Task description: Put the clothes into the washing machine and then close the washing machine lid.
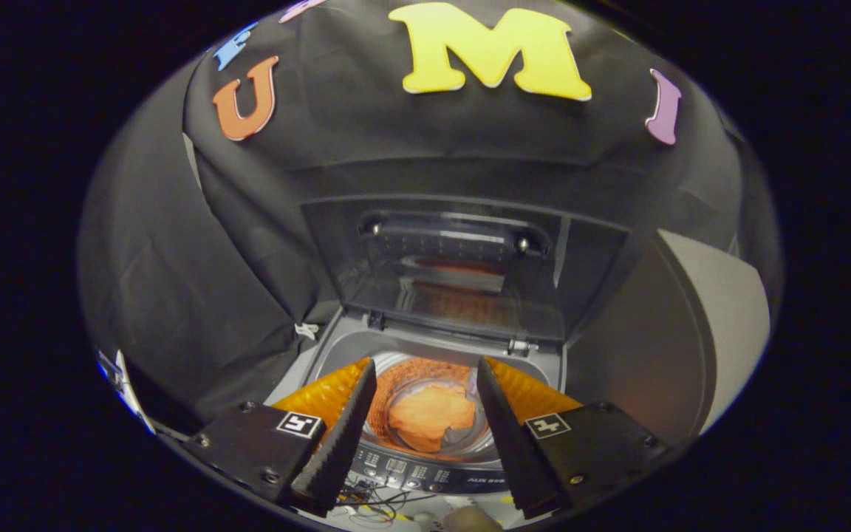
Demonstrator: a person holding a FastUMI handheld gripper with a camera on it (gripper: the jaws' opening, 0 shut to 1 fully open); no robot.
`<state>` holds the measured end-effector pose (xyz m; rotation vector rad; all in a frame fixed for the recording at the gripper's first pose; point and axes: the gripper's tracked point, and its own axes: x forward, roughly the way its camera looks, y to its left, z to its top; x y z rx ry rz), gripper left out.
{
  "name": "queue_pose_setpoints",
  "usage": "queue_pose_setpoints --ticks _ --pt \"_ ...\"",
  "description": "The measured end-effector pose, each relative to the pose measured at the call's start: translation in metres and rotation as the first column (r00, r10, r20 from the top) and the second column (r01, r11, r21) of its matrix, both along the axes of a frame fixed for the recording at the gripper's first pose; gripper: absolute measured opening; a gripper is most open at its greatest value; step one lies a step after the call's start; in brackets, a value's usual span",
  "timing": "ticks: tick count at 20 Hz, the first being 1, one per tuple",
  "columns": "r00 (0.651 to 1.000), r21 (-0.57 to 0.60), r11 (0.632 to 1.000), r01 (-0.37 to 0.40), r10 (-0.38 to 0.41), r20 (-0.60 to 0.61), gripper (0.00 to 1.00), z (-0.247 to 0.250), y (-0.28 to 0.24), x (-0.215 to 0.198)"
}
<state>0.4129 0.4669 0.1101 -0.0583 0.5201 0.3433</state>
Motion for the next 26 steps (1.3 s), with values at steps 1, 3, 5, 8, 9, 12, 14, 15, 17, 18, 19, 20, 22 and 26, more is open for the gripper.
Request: queue_pose_setpoints --ticks 1,3,5,8,9,12,14,15,17,18,19,20,22,26 --pt "1.0 0.003 1.0 -0.001 0.001 0.028 0.86 0.011 0.003 0.002" --pt "0.998 0.011 1.0 0.005 -0.005 0.069 0.86 0.034 0.005 0.003" --pt "0.995 0.037 0.999 0.008 -0.011 0.097 0.86 0.055 0.011 0.007" --pt "0.989 0.064 0.998 0.022 -0.031 0.142 0.86 0.084 0.018 0.019" --pt "0.988 0.065 0.998 0.025 -0.035 0.152 0.86 0.09 0.019 0.024" --pt "0.98 0.07 0.996 0.054 -0.066 0.187 0.86 0.111 0.018 0.041" --pt "0.972 0.068 0.995 0.071 -0.084 0.217 0.86 0.124 0.016 0.055" --pt "0.969 0.063 0.995 0.081 -0.094 0.229 0.86 0.128 0.016 0.063" --pt "0.962 0.062 0.993 0.098 -0.11 0.249 0.86 0.136 0.013 0.075" --pt "0.96 0.06 0.993 0.103 -0.115 0.255 0.86 0.138 0.012 0.079" --pt "0.961 0.057 0.992 0.11 -0.121 0.247 0.86 0.138 0.012 0.084" --pt "0.962 0.06 0.991 0.117 -0.128 0.239 0.86 0.134 0.013 0.089" --pt "0.967 0.067 0.989 0.13 -0.141 0.213 0.86 0.128 0.013 0.097" --pt "0.97 0.071 0.985 0.154 -0.165 0.179 0.86 0.115 0.015 0.118"
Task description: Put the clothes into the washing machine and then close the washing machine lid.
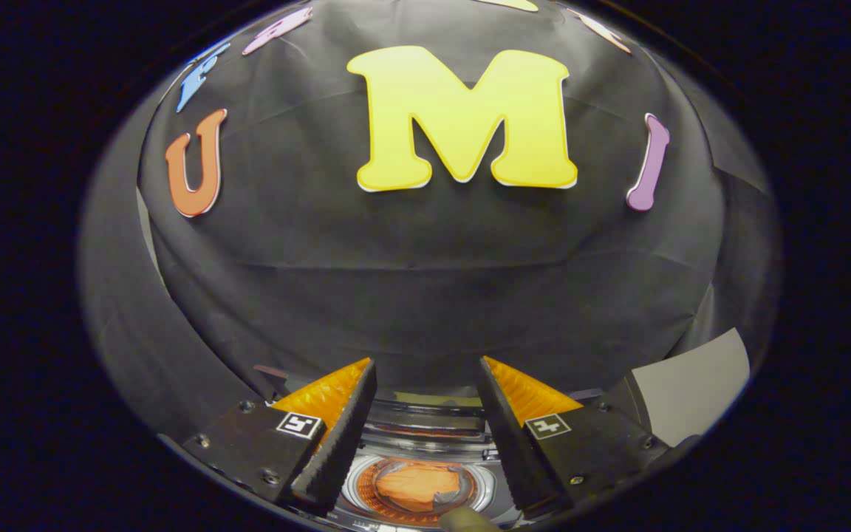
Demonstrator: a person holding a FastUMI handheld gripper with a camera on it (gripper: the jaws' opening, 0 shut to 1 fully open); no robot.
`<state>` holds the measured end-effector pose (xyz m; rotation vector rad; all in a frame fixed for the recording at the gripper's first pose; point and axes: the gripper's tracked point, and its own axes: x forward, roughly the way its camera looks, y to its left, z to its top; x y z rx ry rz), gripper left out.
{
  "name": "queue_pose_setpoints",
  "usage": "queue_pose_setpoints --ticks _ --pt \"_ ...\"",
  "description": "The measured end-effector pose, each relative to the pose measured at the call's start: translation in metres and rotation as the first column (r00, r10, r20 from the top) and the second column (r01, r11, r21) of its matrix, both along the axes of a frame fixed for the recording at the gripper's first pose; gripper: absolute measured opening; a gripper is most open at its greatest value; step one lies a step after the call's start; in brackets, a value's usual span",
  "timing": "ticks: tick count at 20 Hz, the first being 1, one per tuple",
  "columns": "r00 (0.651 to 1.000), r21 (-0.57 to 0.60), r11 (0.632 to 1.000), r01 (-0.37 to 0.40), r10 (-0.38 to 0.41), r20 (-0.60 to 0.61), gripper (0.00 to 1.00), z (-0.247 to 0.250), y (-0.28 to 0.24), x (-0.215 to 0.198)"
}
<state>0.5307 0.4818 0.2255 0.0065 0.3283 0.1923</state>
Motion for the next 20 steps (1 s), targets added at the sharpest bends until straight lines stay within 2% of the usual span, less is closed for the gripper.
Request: queue_pose_setpoints --ticks 4,8,14,20 --pt "0.997 -0.022 0.998 0.057 -0.058 -0.047 0.86 -0.014 -0.003 0.024" --pt "0.994 0.0 0.998 0.066 -0.065 -0.091 0.86 -0.035 0.001 0.031" --pt "0.997 0.013 0.997 0.077 -0.076 -0.009 0.89 -0.035 0.0 0.029" --pt "0.993 0.009 0.999 0.05 -0.05 0.102 0.89 -0.037 0.001 0.019"
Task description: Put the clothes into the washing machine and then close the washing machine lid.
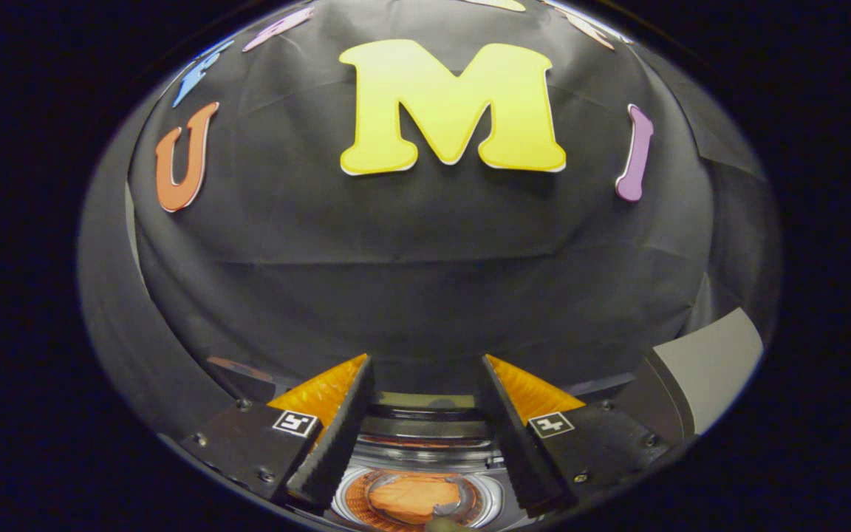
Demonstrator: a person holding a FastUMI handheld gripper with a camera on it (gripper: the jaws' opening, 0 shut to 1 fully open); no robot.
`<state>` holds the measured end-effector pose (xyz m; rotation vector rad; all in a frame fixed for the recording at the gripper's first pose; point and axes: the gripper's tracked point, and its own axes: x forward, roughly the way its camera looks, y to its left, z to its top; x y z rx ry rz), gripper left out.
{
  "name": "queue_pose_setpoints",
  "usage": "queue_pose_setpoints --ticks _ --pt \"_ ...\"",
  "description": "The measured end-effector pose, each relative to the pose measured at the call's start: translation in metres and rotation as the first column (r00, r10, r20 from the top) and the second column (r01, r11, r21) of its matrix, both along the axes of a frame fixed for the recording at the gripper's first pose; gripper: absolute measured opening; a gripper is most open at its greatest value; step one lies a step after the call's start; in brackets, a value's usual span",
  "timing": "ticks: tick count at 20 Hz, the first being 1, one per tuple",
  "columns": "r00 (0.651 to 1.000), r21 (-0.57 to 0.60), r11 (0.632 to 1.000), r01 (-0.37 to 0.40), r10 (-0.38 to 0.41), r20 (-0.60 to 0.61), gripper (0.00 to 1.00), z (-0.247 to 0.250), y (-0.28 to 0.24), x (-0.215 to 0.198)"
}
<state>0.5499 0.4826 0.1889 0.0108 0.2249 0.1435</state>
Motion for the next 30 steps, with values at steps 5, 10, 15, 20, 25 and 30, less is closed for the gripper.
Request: queue_pose_setpoints --ticks 5,10,15,20,25,30 --pt "0.999 0.001 1.0 -0.017 0.017 0.028 0.89 -0.003 -0.003 -0.017" --pt "0.999 0.0 1.0 -0.016 0.016 0.044 0.89 -0.008 -0.003 -0.035" --pt "0.997 0.0 1.0 -0.026 0.026 0.07 0.89 -0.015 -0.005 -0.051" --pt "0.996 -0.002 0.999 -0.045 0.045 0.08 0.89 -0.022 -0.007 -0.067" --pt "0.996 0.001 0.998 -0.068 0.068 0.06 0.89 -0.031 -0.007 -0.083" --pt "0.995 -0.018 0.996 -0.087 0.088 0.038 0.9 -0.044 -0.009 -0.102"
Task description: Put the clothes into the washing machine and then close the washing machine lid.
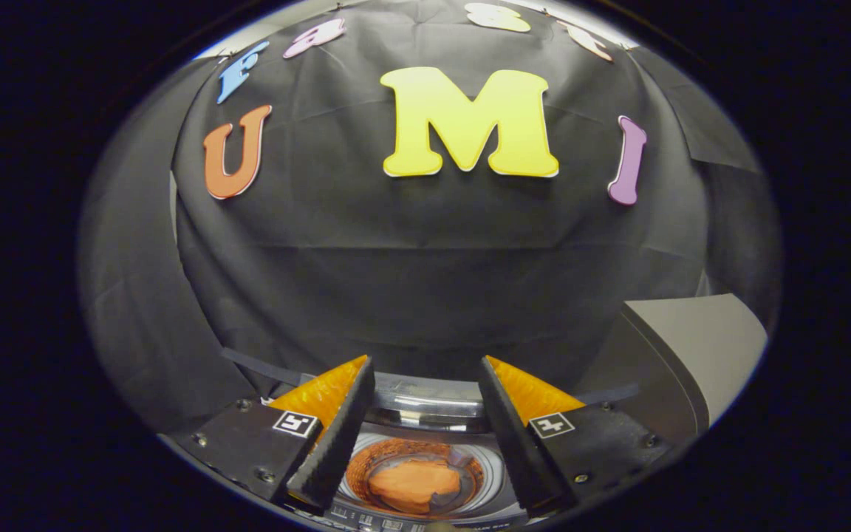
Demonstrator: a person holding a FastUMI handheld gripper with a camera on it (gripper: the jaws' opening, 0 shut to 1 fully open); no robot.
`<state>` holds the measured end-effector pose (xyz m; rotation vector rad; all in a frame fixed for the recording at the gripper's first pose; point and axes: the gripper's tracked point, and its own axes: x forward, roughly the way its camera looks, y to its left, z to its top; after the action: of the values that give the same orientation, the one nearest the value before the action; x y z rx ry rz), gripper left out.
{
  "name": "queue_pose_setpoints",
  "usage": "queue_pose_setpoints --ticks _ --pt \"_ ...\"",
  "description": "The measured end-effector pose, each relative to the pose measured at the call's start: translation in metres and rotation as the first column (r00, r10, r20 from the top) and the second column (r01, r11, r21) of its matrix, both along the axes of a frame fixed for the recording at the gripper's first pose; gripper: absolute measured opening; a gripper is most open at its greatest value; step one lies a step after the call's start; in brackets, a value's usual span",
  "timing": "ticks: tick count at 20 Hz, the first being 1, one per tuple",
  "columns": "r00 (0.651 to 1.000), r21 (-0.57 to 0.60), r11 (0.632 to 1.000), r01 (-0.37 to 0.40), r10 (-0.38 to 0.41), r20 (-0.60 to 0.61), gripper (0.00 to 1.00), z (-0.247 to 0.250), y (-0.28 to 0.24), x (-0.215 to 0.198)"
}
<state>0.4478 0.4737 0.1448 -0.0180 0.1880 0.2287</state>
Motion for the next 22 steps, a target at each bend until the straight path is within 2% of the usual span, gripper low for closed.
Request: queue_pose_setpoints --ticks 5,7,8,13,22 --pt "0.999 -0.034 0.999 -0.016 0.014 -0.041 0.9 -0.02 -0.001 -0.02" --pt "0.994 -0.044 0.999 -0.011 0.006 -0.106 0.91 -0.038 -0.004 -0.026" --pt "0.991 -0.035 0.999 -0.007 0.002 -0.134 0.97 -0.046 -0.005 -0.028" --pt "0.975 -0.049 0.999 -0.012 0.001 -0.22 0.97 -0.07 -0.009 -0.042" --pt "0.971 -0.043 0.999 -0.001 -0.009 -0.239 0.97 -0.071 -0.017 -0.055"
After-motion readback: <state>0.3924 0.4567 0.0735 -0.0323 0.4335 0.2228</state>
